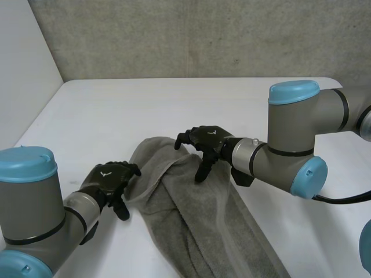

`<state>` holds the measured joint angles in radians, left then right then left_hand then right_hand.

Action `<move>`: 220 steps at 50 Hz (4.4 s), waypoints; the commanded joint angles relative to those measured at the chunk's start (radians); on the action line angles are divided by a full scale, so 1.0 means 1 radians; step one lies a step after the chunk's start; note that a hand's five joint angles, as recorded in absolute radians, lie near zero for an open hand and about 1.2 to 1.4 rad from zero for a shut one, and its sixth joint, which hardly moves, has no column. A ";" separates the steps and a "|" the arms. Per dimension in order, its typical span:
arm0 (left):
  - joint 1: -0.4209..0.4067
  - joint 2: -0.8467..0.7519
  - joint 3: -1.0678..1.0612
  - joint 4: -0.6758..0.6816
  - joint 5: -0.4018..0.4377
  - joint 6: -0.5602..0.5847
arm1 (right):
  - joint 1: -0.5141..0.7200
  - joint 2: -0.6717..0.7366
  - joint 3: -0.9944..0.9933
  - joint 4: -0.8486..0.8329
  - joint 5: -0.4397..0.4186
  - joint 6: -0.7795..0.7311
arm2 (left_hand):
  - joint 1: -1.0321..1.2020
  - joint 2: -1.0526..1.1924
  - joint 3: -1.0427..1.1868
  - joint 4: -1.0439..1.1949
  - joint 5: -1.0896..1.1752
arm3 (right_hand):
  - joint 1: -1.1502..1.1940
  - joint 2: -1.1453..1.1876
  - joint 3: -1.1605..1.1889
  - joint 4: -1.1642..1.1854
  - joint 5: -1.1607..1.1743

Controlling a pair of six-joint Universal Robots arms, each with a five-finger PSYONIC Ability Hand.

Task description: Fold the towel.

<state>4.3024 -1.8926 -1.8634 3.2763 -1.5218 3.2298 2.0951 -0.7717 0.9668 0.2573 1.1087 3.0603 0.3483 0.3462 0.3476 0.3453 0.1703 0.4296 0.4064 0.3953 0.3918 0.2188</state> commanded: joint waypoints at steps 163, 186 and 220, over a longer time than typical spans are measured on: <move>-0.286 0.142 -0.230 0.078 -0.069 0.197 | 0.031 0.038 0.032 0.046 0.031 -0.635 | 0.993 0.995 0.993 0.996 0.996 | 0.381 0.404 0.415 0.418 0.417; -0.285 0.141 -0.229 0.080 -0.067 0.197 | 0.019 -0.035 0.155 -0.061 0.030 -0.672 | 0.984 0.986 0.984 0.987 0.987 | 0.471 0.495 0.506 0.509 0.508; -0.279 0.139 -0.229 0.082 -0.067 0.194 | -0.004 -0.021 0.211 -0.171 0.014 -0.681 | 0.951 0.954 0.952 0.954 0.955 | 0.536 0.559 0.570 0.574 0.572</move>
<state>4.0236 -1.7532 -2.0924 3.3580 -1.5892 3.4243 2.0904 -0.7932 1.1784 0.0852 1.1221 2.3812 1.1491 1.1428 1.1424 1.1433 0.9710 0.9914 0.8649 0.8681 0.8670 0.6848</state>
